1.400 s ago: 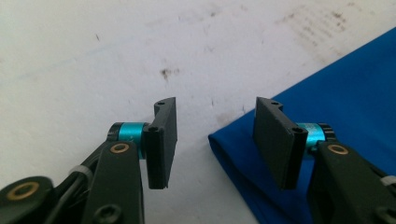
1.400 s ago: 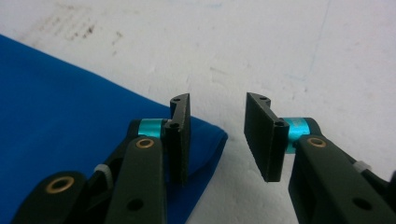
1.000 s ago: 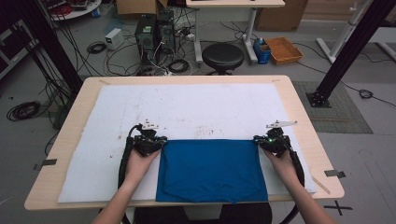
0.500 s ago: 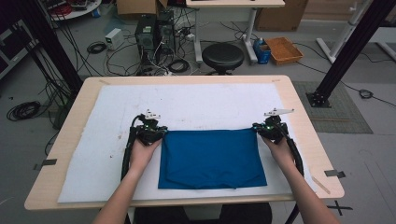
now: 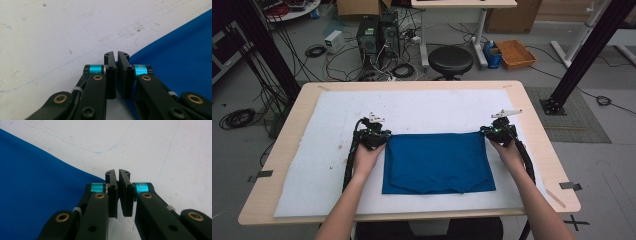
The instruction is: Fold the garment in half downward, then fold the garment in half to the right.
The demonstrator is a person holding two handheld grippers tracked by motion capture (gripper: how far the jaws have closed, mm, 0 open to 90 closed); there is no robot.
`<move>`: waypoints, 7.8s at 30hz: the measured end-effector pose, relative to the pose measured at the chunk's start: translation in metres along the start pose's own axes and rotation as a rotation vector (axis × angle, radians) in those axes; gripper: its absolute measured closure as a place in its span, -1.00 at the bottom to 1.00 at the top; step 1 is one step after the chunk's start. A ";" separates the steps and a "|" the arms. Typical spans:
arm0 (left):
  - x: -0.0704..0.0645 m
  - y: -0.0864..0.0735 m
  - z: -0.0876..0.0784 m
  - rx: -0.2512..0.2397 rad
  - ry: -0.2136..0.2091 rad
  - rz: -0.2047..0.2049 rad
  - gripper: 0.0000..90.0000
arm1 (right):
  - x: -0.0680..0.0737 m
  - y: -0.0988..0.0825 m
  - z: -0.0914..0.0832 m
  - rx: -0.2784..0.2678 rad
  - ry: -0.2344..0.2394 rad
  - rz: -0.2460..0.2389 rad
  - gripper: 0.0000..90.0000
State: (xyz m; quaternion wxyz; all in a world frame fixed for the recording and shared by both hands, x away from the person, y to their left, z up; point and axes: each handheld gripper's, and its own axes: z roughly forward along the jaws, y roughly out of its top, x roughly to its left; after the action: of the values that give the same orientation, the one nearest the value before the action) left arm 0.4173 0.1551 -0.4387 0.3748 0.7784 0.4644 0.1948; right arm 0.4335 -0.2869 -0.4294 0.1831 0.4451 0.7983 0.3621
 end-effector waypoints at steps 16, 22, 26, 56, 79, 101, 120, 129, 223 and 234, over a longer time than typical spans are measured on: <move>-0.010 -0.001 -0.066 -0.117 -0.053 0.095 -0.01 | -0.001 -0.008 -0.054 -0.129 0.044 -0.003 -0.05; -0.005 -0.014 -0.084 -0.239 -0.121 0.096 0.10 | -0.009 -0.018 -0.069 -0.180 -0.007 0.013 0.00; 0.003 -0.026 -0.092 -0.309 -0.161 0.083 0.10 | -0.013 -0.023 -0.076 -0.193 -0.013 0.001 -0.02; 0.002 -0.015 -0.100 -0.291 -0.187 0.039 -0.29 | -0.012 -0.015 -0.098 -0.278 0.100 0.006 -0.44; -0.010 -0.009 -0.106 -0.300 -0.231 0.088 -0.34 | -0.012 -0.014 -0.099 -0.299 0.099 0.033 -0.41; -0.047 -0.078 -0.121 -0.172 -0.221 -0.070 0.00 | 0.022 0.000 -0.082 -0.274 0.133 -0.045 -0.41; -0.065 -0.099 -0.095 -0.069 -0.182 -0.228 -0.01 | 0.041 0.007 -0.067 -0.247 0.164 -0.091 -0.41; -0.078 -0.096 -0.088 -0.038 -0.118 -0.200 0.15 | 0.060 0.017 -0.057 -0.245 0.196 -0.125 -0.41; -0.182 -0.014 -0.065 -0.159 -0.352 -0.013 0.90 | 0.101 0.111 0.009 -0.102 0.355 -0.192 0.96; -0.234 0.010 -0.021 -0.129 -0.434 0.024 0.90 | 0.047 0.085 -0.010 -0.061 0.276 -0.166 0.96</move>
State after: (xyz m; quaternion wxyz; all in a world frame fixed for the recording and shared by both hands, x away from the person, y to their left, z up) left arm 0.2942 -0.0431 -0.4073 0.5126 0.7819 0.3503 0.0563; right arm 0.4513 -0.2226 -0.3576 0.1144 0.3177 0.8385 0.4277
